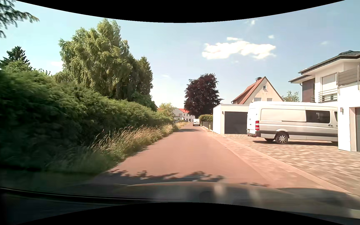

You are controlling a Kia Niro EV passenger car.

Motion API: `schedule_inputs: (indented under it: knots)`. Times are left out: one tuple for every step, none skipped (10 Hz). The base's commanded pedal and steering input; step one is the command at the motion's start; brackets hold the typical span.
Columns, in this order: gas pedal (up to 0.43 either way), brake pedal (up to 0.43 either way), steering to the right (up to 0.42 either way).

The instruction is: Follow the waypoints while adhering to traffic rules and regulations

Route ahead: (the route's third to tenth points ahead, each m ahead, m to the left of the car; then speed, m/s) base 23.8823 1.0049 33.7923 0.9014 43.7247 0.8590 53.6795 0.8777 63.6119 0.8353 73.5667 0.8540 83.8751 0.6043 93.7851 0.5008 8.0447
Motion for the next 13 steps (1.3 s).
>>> schedule_inputs:
  knots:
    - [0.169, 0.006, 0.019]
    - [0.169, 0.006, 0.019]
    - [0.169, 0.006, 0.018]
    - [0.169, 0.006, 0.017]
    - [0.169, 0.006, 0.014]
    - [0.169, 0.006, 0.011]
    - [0.157, 0.006, 0.008]
    - [0.157, 0.006, 0.006]
    - [0.15, 0.006, 0.002]
    - [0.087, 0.006, 0.001]
    - [0.0, 0.006, 0.002]
    - [0.0, 0.006, 0.001]
    - [0.0, 0.006, 0.0]
